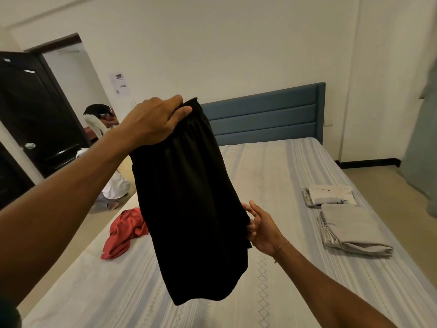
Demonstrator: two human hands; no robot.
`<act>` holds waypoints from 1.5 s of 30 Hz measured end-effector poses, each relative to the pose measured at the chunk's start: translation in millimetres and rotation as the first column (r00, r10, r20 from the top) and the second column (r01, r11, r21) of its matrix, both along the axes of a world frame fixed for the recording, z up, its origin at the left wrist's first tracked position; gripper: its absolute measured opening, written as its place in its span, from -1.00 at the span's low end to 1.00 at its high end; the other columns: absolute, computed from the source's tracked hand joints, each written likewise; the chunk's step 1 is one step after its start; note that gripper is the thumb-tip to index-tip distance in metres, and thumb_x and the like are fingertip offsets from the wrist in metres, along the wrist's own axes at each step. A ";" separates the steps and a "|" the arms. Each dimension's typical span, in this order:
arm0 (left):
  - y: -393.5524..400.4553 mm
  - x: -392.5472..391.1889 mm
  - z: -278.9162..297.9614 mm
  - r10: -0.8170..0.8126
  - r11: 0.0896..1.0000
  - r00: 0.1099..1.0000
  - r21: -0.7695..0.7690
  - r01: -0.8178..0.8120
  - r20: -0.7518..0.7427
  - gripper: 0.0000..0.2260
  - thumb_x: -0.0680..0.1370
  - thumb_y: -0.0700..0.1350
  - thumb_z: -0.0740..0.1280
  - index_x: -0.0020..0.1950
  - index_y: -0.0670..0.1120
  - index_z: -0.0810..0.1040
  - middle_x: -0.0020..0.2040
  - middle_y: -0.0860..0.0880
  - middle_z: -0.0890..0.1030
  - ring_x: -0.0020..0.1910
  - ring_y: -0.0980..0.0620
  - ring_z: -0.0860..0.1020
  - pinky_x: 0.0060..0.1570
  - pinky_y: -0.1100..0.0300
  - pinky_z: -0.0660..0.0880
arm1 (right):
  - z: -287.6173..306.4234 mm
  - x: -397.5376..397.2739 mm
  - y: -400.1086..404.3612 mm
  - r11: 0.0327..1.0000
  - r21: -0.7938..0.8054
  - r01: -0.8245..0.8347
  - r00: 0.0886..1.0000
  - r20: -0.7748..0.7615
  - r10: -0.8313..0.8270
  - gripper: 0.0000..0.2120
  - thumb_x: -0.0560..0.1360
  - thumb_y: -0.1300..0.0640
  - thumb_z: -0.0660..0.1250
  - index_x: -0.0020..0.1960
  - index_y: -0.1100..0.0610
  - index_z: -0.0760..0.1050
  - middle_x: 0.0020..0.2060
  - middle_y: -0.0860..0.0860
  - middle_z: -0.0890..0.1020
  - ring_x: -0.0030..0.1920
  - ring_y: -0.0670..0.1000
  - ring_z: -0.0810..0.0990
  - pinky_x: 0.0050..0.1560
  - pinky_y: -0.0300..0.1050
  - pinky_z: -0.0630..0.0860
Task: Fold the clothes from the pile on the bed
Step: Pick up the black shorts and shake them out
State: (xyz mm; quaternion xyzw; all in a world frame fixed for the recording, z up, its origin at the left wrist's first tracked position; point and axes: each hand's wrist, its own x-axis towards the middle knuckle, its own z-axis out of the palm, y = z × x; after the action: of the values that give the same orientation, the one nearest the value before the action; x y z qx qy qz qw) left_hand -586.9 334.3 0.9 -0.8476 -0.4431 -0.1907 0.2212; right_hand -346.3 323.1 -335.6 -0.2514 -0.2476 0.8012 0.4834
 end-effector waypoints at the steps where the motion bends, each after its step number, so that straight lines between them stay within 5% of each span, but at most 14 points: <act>1: -0.2 -3.1 -0.9 -0.001 1.000 1.000 -0.008 0.001 0.009 -0.70 0.69 0.15 0.05 -0.03 -0.05 0.33 -0.37 -0.02 0.44 -0.40 -0.01 0.43 -0.37 0.16 0.26 | -0.6 6.0 1.9 1.000 0.015 -0.003 1.000 0.001 0.003 -0.57 0.58 -0.14 0.30 0.32 0.10 0.58 -0.28 0.05 0.51 -0.48 -0.06 0.39 -0.50 -0.33 0.30; 7: 9.7 -35.5 -37.2 0.072 0.997 0.988 -0.023 -0.070 0.137 -0.72 0.70 0.13 0.05 -0.07 -0.03 0.31 -0.35 0.04 0.41 -0.38 0.02 0.42 -0.24 0.08 0.30 | 6.9 55.9 -6.1 0.988 0.144 0.057 0.960 0.263 -0.094 -0.59 0.46 0.18 0.47 0.28 0.20 0.52 -0.22 0.00 0.54 -0.39 -0.14 0.39 -0.45 -0.37 0.37; 12: 30.5 -53.0 -108.9 0.187 0.979 0.960 -0.116 -0.166 0.209 -0.67 0.69 0.19 -0.01 -0.07 -0.03 0.28 -0.25 -0.16 0.53 -0.23 -0.26 0.55 -0.20 -0.07 0.42 | 5.1 86.7 -14.9 0.958 0.248 0.146 0.830 0.495 -0.255 -0.63 0.42 0.00 0.49 0.13 0.19 0.64 -0.18 0.02 0.65 -0.19 -0.04 0.54 -0.22 -0.20 0.43; 16: 43.1 -54.8 -167.2 0.304 0.946 0.894 -0.214 -0.243 0.329 -0.65 0.70 0.17 -0.01 0.00 -0.10 0.30 -0.09 -0.36 0.59 -0.07 -0.41 0.55 -0.10 -0.15 0.40 | -4.2 107.2 -15.7 0.938 0.295 0.183 0.774 0.545 -0.322 -0.67 0.37 0.11 0.55 0.10 0.17 0.66 -0.05 0.11 0.71 -0.02 0.07 0.68 0.04 -0.10 0.57; 21: 50.4 -52.3 -228.8 0.344 0.916 0.827 -0.352 -0.192 0.444 -0.60 0.70 0.20 -0.03 -0.09 -0.09 0.28 -0.20 -0.19 0.51 -0.15 -0.27 0.51 -0.07 -0.16 0.44 | -13.9 119.9 -9.4 0.889 0.453 0.075 0.502 0.753 -0.426 -0.81 0.42 0.21 0.56 0.02 0.10 0.70 -0.10 0.04 0.75 -0.02 0.03 0.71 0.00 -0.22 0.60; 27: 59.6 -48.7 -307.9 0.456 0.840 0.689 -0.528 -0.125 0.563 -0.56 0.70 0.18 0.02 -0.06 -0.16 0.38 -0.14 -0.13 0.55 -0.11 -0.14 0.52 -0.02 -0.05 0.42 | -14.9 144.7 11.9 0.885 0.458 0.090 0.332 0.824 -0.460 -0.90 0.48 0.09 0.51 -0.04 0.11 0.72 -0.16 -0.03 0.75 -0.11 -0.16 0.68 -0.01 -0.38 0.53; 31: 68.0 -46.3 -380.1 0.582 0.714 0.597 -0.698 -0.050 0.552 -0.61 0.71 0.10 0.06 -0.07 -0.19 0.42 -0.11 -0.11 0.56 -0.08 -0.10 0.52 -0.03 0.06 0.35 | -29.3 151.7 49.9 0.945 0.326 -0.026 0.228 0.922 -0.311 -0.88 0.51 0.01 0.48 -0.07 0.05 0.71 -0.20 -0.01 0.74 -0.12 -0.07 0.69 0.05 -0.19 0.54; 35: 97.2 -69.7 -494.9 0.733 0.532 0.518 -0.846 -0.033 0.440 -0.55 0.71 0.14 0.04 -0.04 -0.22 0.44 -0.13 -0.08 0.56 -0.12 -0.03 0.53 -0.14 0.11 0.35 | -108.1 122.4 134.8 0.975 0.095 -0.202 0.016 0.996 -0.093 -0.92 0.50 0.03 0.49 -0.13 0.02 0.72 -0.17 -0.06 0.73 -0.06 -0.07 0.66 0.07 -0.14 0.51; 38: 122.3 -89.6 -590.5 0.814 0.397 0.471 -0.918 -0.022 0.340 -0.55 0.70 0.16 0.03 0.01 -0.19 0.47 -0.07 -0.07 0.56 -0.07 -0.01 0.54 -0.04 0.10 0.37 | -206.8 88.0 195.0 0.960 -0.051 -0.276 -0.087 0.996 0.028 -0.95 0.48 0.06 0.51 -0.16 -0.01 0.73 -0.15 -0.09 0.73 -0.04 -0.07 0.65 0.04 -0.19 0.47; 41: 149.3 -114.9 -682.0 0.857 0.305 0.451 -0.951 -0.056 0.249 -0.57 0.68 0.19 0.04 -0.04 -0.14 0.45 -0.09 -0.11 0.57 -0.04 -0.09 0.57 -0.06 0.09 0.37 | -311.5 50.4 240.9 0.968 -0.109 -0.226 -0.113 0.990 0.085 -0.96 0.48 0.08 0.51 -0.12 0.03 0.73 -0.12 -0.03 0.72 0.04 0.02 0.65 0.07 -0.21 0.45; 45: 173.0 -138.0 -742.2 0.845 0.328 0.486 -0.934 -0.141 0.223 -0.56 0.63 0.25 0.04 -0.11 -0.09 0.41 -0.19 -0.08 0.57 -0.16 -0.04 0.56 -0.13 0.08 0.37 | -379.4 20.4 269.6 0.996 -0.045 -0.074 -0.103 0.994 0.037 -0.89 0.52 0.09 0.47 -0.04 0.12 0.71 -0.04 0.05 0.72 -0.05 0.02 0.60 0.08 -0.16 0.46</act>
State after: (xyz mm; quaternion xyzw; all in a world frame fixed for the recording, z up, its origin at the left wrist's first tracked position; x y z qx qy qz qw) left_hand -725.0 507.4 -741.3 -0.4941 -0.7819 -0.1728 -0.3387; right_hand -325.9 592.6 -715.1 -0.7462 -0.5446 0.3668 0.1098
